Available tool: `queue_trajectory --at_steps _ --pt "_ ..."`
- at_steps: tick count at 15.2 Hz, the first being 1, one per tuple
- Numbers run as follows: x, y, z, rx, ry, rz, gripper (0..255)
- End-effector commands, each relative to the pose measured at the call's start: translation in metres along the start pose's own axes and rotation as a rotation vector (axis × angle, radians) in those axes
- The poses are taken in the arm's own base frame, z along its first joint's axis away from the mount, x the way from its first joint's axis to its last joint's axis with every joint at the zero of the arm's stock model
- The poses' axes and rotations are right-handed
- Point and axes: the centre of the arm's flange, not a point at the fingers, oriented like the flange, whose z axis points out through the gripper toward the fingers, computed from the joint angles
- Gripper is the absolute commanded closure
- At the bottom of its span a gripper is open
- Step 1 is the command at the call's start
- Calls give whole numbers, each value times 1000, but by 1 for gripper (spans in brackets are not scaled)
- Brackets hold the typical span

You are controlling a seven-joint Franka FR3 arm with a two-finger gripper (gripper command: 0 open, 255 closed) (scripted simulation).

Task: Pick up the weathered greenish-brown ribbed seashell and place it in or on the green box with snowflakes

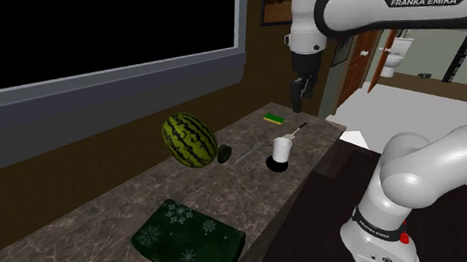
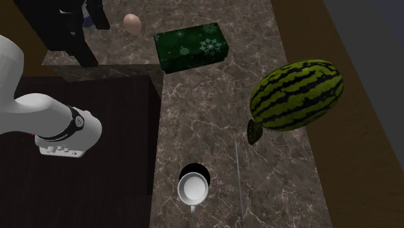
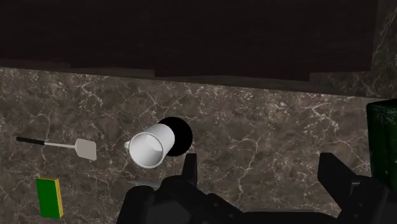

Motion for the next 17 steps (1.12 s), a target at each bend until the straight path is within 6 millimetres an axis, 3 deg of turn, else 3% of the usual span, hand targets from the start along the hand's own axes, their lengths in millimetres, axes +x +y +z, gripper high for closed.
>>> queue_trajectory --at_steps 1,9,17 --pt "0 0 0 0 0 0 0" --pt "71 37 68 26 22 -154 0" --pt "148 61 135 53 43 -308 0"
